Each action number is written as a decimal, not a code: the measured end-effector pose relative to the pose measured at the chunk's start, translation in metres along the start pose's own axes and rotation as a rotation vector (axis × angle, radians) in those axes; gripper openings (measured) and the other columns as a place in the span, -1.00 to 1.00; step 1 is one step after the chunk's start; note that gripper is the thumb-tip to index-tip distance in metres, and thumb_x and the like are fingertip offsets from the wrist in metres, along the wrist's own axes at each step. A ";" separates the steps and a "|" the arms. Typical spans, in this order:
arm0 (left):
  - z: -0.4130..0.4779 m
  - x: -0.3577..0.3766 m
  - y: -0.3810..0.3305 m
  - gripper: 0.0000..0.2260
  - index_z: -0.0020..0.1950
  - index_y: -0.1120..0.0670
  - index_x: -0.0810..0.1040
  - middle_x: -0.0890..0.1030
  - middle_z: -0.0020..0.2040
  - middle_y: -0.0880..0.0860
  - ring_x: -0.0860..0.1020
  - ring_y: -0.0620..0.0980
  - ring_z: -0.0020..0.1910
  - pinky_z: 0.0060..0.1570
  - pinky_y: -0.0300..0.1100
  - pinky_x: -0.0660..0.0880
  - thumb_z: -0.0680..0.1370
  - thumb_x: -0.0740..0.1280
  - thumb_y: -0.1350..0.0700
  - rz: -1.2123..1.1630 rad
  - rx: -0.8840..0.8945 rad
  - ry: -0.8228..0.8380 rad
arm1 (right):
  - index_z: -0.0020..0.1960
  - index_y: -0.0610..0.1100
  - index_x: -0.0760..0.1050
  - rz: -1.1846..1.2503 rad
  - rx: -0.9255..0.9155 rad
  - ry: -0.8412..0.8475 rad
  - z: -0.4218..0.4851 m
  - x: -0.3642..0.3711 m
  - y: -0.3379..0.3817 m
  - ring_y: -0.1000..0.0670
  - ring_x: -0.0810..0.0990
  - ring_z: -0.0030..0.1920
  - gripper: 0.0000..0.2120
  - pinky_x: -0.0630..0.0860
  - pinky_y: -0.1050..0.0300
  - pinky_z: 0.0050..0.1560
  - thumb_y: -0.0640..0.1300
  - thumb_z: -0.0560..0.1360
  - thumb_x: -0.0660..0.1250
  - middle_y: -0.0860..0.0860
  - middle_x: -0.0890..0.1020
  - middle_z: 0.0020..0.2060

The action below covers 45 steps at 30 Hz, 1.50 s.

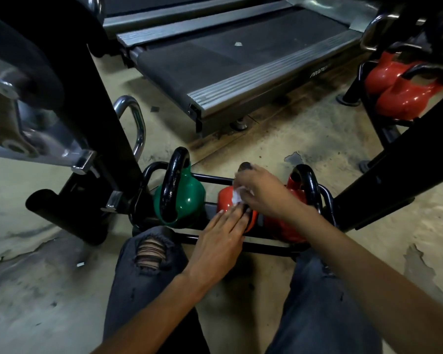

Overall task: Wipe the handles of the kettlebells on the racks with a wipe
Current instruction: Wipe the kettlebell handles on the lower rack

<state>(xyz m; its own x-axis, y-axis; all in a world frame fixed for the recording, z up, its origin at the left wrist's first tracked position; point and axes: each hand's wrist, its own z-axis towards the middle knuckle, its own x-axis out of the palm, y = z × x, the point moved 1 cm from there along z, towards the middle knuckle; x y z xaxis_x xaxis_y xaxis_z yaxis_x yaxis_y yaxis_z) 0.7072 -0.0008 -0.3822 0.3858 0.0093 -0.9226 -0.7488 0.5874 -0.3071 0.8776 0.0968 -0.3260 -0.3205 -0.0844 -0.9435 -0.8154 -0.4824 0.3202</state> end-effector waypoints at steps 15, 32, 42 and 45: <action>-0.021 0.009 0.003 -0.24 0.62 0.12 0.13 0.04 0.64 0.12 0.03 0.06 0.62 0.53 0.03 0.20 0.49 0.41 0.21 0.024 0.107 0.108 | -0.01 -0.13 0.59 -0.670 -0.259 0.643 0.065 -0.010 0.010 -0.14 0.63 0.03 -0.66 0.45 -0.18 0.27 -0.01 0.59 0.07 -0.08 0.67 0.01; -0.021 -0.022 0.043 -0.61 0.48 0.01 0.44 0.39 0.51 -0.04 0.38 -0.12 0.46 0.43 -0.02 0.40 0.64 0.24 0.15 -0.378 -0.156 -0.069 | 0.21 -0.04 0.61 -0.557 -0.494 0.229 -0.069 0.032 0.036 -0.08 0.43 0.44 -0.67 -0.04 -0.20 0.60 -0.18 0.45 0.45 -0.04 0.58 0.31; 0.097 -0.052 0.034 -0.49 0.56 0.01 0.32 0.24 0.60 -0.01 0.25 -0.04 0.55 0.53 -0.04 0.20 0.62 0.33 0.04 -0.211 -0.047 0.231 | 0.09 -0.22 0.62 0.115 0.157 -0.579 -0.091 0.068 0.052 0.00 0.54 0.10 -0.86 0.53 0.14 0.08 -0.30 0.54 0.41 -0.08 0.56 0.12; 0.105 -0.048 0.035 -0.38 0.58 0.00 0.25 0.18 0.62 -0.02 0.24 0.01 0.55 0.51 0.04 0.23 0.57 0.40 -0.02 -0.072 0.004 0.343 | 0.14 -0.06 0.54 0.676 0.663 -0.694 -0.091 0.079 0.071 0.18 0.56 0.11 -0.81 0.49 0.28 0.13 -0.27 0.59 0.34 0.10 0.58 0.08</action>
<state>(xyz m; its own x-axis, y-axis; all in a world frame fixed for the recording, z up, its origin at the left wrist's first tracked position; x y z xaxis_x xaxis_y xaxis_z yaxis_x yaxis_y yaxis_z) 0.7194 0.1046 -0.3237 0.2331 -0.3042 -0.9237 -0.7241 0.5798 -0.3737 0.8386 -0.0234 -0.3853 -0.8115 0.4432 -0.3809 -0.4044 0.0446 0.9135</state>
